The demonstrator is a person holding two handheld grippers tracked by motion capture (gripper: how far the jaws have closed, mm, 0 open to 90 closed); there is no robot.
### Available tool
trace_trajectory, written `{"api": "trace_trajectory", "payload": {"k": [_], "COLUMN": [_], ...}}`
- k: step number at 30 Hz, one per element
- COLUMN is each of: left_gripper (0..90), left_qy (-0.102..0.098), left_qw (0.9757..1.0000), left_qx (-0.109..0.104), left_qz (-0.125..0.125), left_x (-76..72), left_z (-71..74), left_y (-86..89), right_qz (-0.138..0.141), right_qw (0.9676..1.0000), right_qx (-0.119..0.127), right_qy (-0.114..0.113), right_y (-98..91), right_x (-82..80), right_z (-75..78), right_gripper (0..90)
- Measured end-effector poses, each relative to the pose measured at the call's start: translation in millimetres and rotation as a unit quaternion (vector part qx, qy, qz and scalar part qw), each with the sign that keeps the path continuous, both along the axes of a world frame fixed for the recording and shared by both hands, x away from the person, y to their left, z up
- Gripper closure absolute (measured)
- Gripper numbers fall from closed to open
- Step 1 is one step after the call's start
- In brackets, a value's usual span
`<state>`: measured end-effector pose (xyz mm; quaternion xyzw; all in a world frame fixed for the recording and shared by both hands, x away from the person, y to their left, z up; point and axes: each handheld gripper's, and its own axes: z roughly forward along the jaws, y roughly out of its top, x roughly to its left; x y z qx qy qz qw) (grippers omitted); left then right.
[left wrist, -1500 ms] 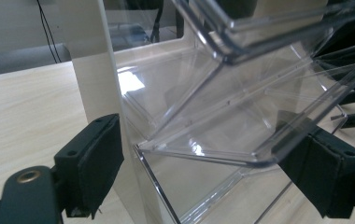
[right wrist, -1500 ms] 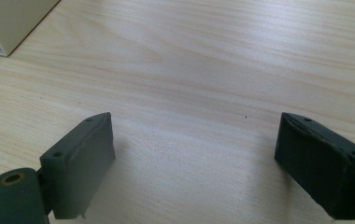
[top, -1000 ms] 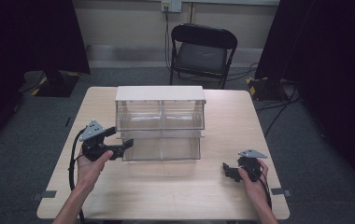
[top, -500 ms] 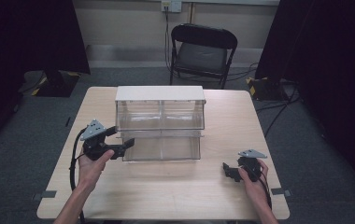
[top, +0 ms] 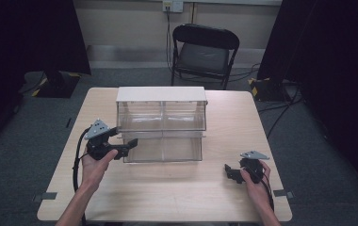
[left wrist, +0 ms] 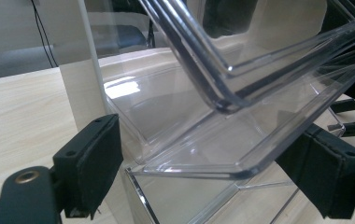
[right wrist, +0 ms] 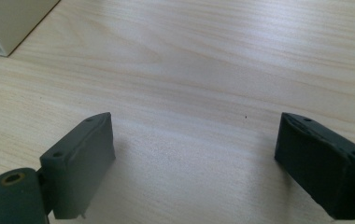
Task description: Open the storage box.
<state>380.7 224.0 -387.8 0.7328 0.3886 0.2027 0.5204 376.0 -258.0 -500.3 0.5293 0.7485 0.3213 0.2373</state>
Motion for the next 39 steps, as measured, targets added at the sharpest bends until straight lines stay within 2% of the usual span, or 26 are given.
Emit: {"api": "trace_trajectory", "payload": {"k": [8, 13, 15, 21, 30, 32, 39], "left_gripper": [12.9, 9.4, 8.5, 6.8, 13.4, 15.1, 15.5], "left_qy": [-0.002, 0.001, 0.006, 0.000, 0.001, 0.002, -0.001], "left_qw": [1.0000, 1.0000, 1.0000, 1.0000, 1.0000, 1.0000, 1.0000], "left_qx": [0.000, 0.003, -0.002, 0.003, 0.002, -0.005, -0.004], "left_qz": [0.000, 0.000, -0.002, -0.004, 0.000, 0.005, 0.002], "left_x": [0.3, 2.0, 2.4, 2.0, 1.5, 1.3, 1.8], "left_z": [2.4, 4.5, 4.9, 8.5, 9.7, 9.2, 9.0], "left_y": [-2.7, -4.8, -4.5, -5.8, -1.6, -1.9, -1.2], "right_qz": [0.000, 0.000, 0.000, 0.000, 0.000, 0.000, 0.000], "right_qw": [1.0000, 1.0000, 1.0000, 1.0000, 1.0000, 1.0000, 1.0000], "right_qx": [0.000, 0.000, 0.000, 0.000, 0.000, 0.000, 0.000], "right_qy": [0.000, 0.000, 0.000, 0.000, 0.000, 0.000, 0.000], "right_y": [0.0, 0.0, 0.0, 0.0, 0.0, 0.0, 0.0], "right_x": [0.0, 0.0, 0.0, 0.0, 0.0, 0.0, 0.0], "right_z": [0.0, 0.0, 0.0, 0.0, 0.0, 0.0, 0.0], "right_gripper": [11.3, 11.3, 11.3, 11.3, 11.3, 11.3, 11.3]}}
